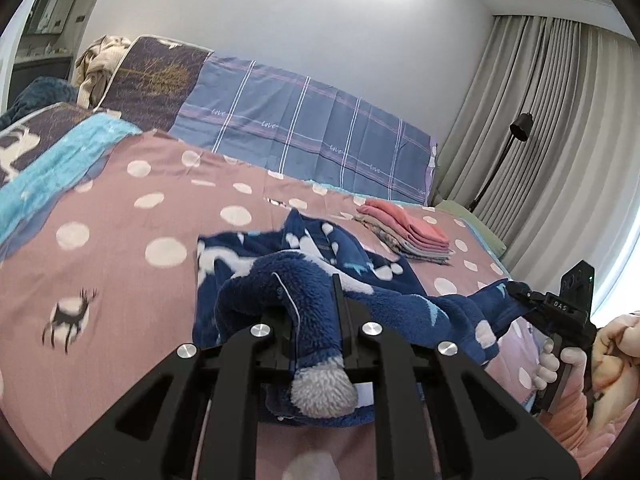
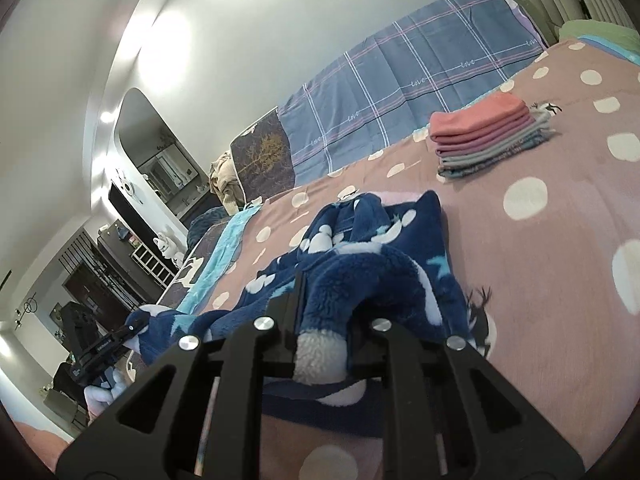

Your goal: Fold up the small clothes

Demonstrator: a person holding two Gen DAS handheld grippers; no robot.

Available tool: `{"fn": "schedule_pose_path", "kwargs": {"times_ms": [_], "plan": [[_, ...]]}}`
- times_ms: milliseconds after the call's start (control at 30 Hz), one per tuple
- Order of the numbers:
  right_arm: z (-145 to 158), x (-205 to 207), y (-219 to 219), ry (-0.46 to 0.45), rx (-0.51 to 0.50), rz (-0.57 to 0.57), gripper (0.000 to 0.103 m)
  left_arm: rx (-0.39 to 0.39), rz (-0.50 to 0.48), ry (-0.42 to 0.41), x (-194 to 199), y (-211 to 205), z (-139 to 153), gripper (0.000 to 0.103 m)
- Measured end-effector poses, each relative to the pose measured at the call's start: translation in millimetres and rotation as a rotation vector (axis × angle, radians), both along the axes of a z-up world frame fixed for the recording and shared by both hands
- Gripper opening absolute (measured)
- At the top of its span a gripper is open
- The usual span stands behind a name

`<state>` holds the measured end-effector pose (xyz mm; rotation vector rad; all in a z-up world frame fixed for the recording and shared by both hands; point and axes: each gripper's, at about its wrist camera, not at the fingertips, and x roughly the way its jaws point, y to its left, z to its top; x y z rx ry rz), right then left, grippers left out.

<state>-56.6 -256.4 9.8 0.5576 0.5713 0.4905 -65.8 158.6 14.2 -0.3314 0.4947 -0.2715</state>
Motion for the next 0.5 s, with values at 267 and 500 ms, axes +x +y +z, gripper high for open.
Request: {"fn": "schedule_pose_path", "kwargs": {"times_ms": [267, 500], "plan": [[10.7, 61.6, 6.0, -0.037, -0.053, -0.025, 0.016, 0.034, 0.013, -0.012, 74.6, 2.5, 8.6, 0.013], [-24.7, 131.3, 18.3, 0.056, -0.142, -0.04, 0.016, 0.153, 0.064, 0.211, 156.7, 0.2, -75.2, 0.017]]}}
